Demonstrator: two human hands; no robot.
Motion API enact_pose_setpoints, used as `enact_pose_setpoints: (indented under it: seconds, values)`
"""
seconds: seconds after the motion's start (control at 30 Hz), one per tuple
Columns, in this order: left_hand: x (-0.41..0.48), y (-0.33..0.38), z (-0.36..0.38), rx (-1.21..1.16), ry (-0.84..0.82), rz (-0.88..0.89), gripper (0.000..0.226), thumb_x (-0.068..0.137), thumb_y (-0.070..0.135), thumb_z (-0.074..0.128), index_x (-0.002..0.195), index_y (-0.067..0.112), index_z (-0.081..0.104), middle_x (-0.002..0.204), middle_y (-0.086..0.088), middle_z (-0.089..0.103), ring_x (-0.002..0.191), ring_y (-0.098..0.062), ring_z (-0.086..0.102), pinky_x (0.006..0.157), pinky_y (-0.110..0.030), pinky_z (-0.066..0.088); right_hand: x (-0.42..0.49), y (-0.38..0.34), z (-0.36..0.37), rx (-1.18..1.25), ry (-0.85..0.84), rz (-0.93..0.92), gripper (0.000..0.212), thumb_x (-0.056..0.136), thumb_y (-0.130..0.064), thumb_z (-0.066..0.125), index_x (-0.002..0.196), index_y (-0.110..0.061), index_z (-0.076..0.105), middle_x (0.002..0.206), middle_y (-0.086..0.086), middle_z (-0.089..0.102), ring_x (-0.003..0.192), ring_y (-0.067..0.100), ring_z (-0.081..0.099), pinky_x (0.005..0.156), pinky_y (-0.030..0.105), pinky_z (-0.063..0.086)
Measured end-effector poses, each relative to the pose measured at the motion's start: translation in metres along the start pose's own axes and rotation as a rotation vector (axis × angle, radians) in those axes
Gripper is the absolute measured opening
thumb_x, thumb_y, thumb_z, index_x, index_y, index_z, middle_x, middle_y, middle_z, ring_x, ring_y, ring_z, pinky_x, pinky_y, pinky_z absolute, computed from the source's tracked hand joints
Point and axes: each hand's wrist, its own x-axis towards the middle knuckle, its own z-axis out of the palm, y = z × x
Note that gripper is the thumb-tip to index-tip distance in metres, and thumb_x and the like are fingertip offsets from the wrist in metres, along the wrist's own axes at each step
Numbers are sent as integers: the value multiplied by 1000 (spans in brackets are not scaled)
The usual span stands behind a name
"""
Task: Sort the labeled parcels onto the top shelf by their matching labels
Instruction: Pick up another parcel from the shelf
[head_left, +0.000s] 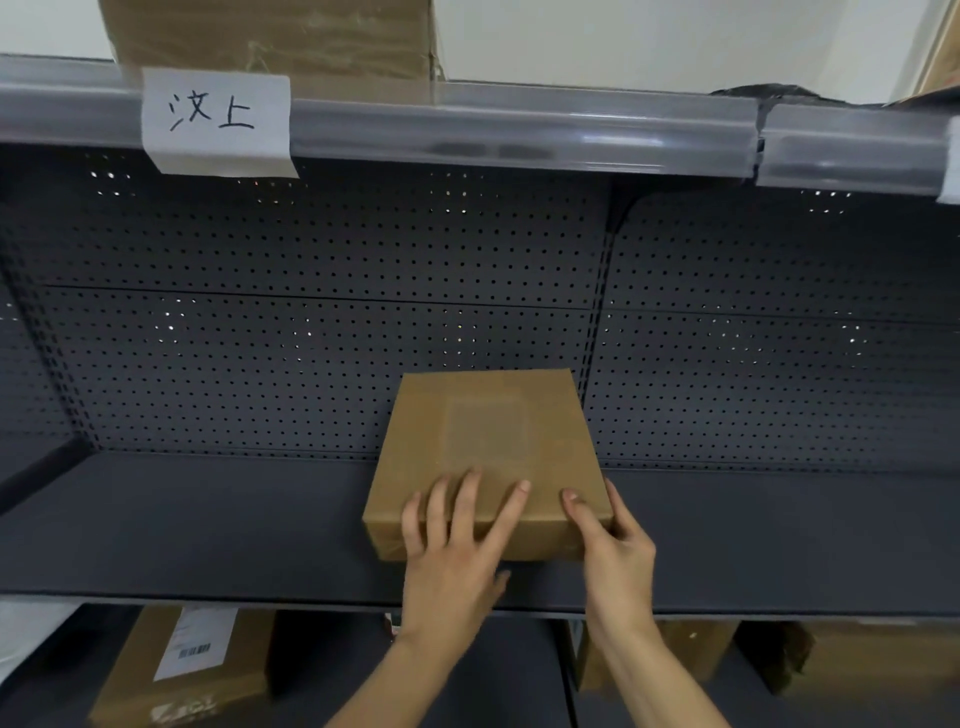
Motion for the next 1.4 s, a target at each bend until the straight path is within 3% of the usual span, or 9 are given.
enact_pose_setpoints:
  seconds: [0.13, 0.33, 0.53, 0.7, 0.83, 0.93, 1.07, 1.27, 1.4]
  values:
    - [6, 4, 2, 47, 151, -12, 90, 57, 22, 82, 140, 32, 48, 128, -17, 60, 115, -42, 52, 97, -61, 36, -2, -6, -3, -9, -29, -13, 56, 84, -14, 78, 138, -17, 62, 109, -3, 78, 95, 7, 75, 91, 30, 56]
    - [8, -4, 1, -76, 211, -141, 93, 53, 36, 87, 136, 29, 47, 129, -14, 60, 118, -39, 53, 99, -58, 34, -7, -13, -13, -61, -124, -82, 73, 90, -37, 68, 155, -30, 36, 150, -13, 44, 137, 9, 45, 114, 31, 35]
    - [10, 4, -20, -1027, 419, -684, 95, 59, 32, 90, 138, 34, 38, 128, 9, 54, 118, -15, 54, 99, -46, 46, -6, 11, -37, -80, -126, 82, 67, 94, -44, 58, 155, -30, 35, 159, -6, 39, 145, 14, 39, 121, 43, 28]
    - [0, 20, -17, -1626, 369, -906, 76, 62, 38, 86, 127, 37, 46, 123, 9, 63, 111, -13, 62, 98, -47, 50, -9, 36, -36, 29, -160, 321, 115, 62, -67, 77, 159, -33, 25, 160, -3, 40, 145, 22, 39, 119, 48, 31]
    - [-9, 37, -7, -1907, 285, -946, 50, 82, 21, 73, 125, 28, 50, 126, -2, 65, 115, -28, 63, 90, -64, 51, -12, 42, -30, 125, -210, 358, 65, 82, -49, 69, 142, -32, 51, 128, 3, 71, 120, 28, 65, 91, 50, 57]
    - [-14, 40, -2, -1997, 266, -948, 67, 68, 32, 76, 129, 30, 48, 133, -5, 61, 119, -31, 61, 90, -67, 49, -11, 39, -32, 168, -239, 314, 46, 93, -36, 60, 139, -33, 53, 125, 3, 73, 118, 27, 65, 82, 43, 58]
    - [-21, 35, 5, -2088, 184, -898, 71, 68, 32, 75, 132, 35, 45, 136, -6, 60, 118, -30, 63, 95, -64, 48, -8, 30, -37, 136, -233, 203, 55, 88, -32, 65, 141, -35, 52, 126, 0, 73, 119, 25, 66, 96, 50, 54]
    - [-32, -3, -2, -1749, 271, -881, 113, 68, 33, 87, 150, 51, 11, 155, 9, 33, 138, -15, 38, 108, -43, 33, 5, 13, -64, -3, -206, 93, 99, 61, -54, 84, 150, -40, 43, 138, -9, 65, 127, 18, 61, 113, 51, 41]
    - [-30, -22, -10, -1484, 188, -580, 71, 88, 27, 60, 152, 31, 28, 140, 28, 51, 122, 16, 46, 107, -22, 36, 7, 8, -79, -71, -230, 82, 116, 49, -64, 87, 152, -40, 39, 138, -12, 65, 125, 15, 62, 112, 49, 42]
